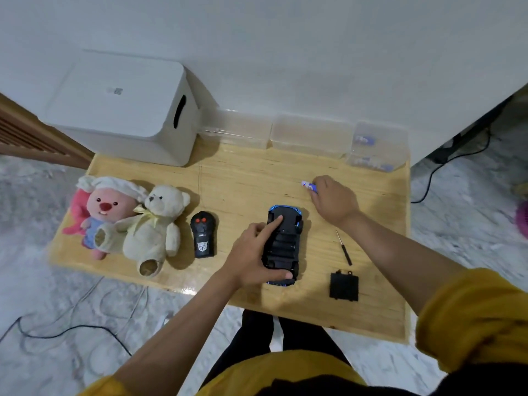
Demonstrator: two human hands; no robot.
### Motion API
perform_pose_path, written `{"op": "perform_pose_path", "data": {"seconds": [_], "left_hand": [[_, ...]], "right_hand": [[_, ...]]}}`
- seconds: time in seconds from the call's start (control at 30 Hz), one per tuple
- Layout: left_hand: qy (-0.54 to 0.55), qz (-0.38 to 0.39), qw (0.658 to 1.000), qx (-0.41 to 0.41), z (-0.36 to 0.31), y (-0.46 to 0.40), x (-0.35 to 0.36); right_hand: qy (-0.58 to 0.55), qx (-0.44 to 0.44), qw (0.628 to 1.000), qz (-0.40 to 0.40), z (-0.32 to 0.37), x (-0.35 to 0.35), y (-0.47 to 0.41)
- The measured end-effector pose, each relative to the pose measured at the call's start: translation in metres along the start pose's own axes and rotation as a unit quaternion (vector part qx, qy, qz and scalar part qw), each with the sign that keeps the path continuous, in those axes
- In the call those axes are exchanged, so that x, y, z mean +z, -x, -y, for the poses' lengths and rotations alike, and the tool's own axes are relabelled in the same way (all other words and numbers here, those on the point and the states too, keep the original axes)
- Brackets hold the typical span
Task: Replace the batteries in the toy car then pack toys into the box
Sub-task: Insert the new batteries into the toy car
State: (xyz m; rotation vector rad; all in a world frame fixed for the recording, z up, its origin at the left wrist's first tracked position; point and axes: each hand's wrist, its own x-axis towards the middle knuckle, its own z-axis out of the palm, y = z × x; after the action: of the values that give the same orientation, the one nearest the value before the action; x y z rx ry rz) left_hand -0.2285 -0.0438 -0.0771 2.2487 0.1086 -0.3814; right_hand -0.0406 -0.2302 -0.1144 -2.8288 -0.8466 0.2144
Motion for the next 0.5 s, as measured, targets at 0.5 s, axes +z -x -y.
{"op": "perform_pose_path", "data": {"seconds": [0.5], "left_hand": [[0.194,-0.001,0.980,-0.052,-0.010,-0.002,0.008]], "right_hand": [[-0.209,0.065,0.976,0.009,0.030,-0.037,0.038]]}}
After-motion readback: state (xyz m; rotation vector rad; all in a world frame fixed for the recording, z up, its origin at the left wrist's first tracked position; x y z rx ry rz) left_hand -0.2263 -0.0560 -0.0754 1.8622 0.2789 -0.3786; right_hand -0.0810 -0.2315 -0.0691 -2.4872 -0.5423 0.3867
